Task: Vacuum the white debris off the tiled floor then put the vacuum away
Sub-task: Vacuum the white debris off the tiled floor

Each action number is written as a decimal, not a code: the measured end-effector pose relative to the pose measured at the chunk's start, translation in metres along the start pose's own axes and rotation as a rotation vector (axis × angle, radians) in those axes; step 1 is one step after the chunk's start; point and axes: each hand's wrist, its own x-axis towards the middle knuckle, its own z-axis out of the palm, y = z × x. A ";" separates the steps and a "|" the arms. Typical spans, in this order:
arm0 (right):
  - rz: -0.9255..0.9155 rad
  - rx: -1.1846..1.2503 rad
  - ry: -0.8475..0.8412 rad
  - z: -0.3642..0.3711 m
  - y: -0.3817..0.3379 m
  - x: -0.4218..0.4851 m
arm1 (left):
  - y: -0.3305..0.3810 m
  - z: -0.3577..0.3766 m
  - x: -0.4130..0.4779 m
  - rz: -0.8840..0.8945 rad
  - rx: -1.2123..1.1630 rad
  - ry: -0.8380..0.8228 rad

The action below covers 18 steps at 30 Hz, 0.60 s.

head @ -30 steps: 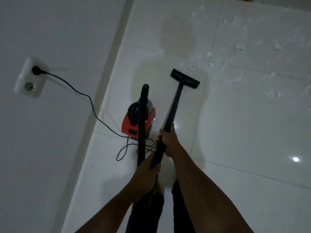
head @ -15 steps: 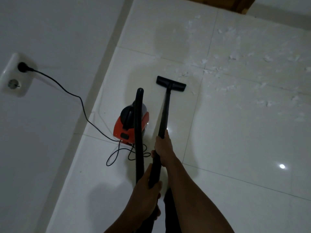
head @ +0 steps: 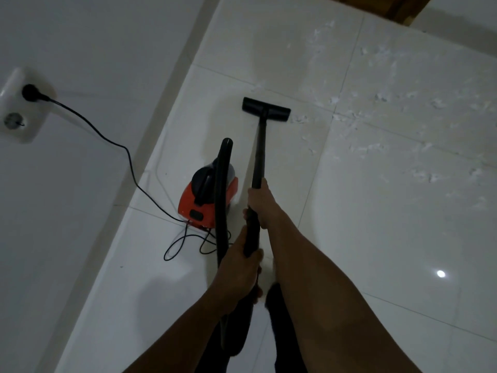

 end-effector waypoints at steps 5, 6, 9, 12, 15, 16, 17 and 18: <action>0.010 0.025 0.013 -0.012 -0.027 0.027 | 0.020 0.001 0.032 -0.009 0.091 -0.026; 0.042 0.021 0.004 -0.021 -0.041 0.043 | 0.031 0.010 0.050 -0.009 0.111 -0.016; 0.082 0.002 -0.010 -0.028 -0.059 0.065 | 0.049 0.017 0.070 0.000 0.189 -0.004; 0.076 -0.040 -0.035 -0.043 -0.079 0.085 | 0.067 0.031 0.095 -0.012 0.190 0.011; 0.079 -0.026 -0.047 -0.059 -0.100 0.107 | 0.084 0.039 0.122 0.004 0.171 0.021; 0.078 -0.019 -0.043 -0.061 -0.108 0.116 | 0.089 0.040 0.133 0.003 0.164 0.024; 0.071 -0.017 -0.042 -0.064 -0.118 0.126 | 0.096 0.041 0.145 0.007 0.162 0.028; 0.073 -0.012 -0.039 -0.065 -0.125 0.132 | 0.103 0.042 0.151 0.008 0.172 0.031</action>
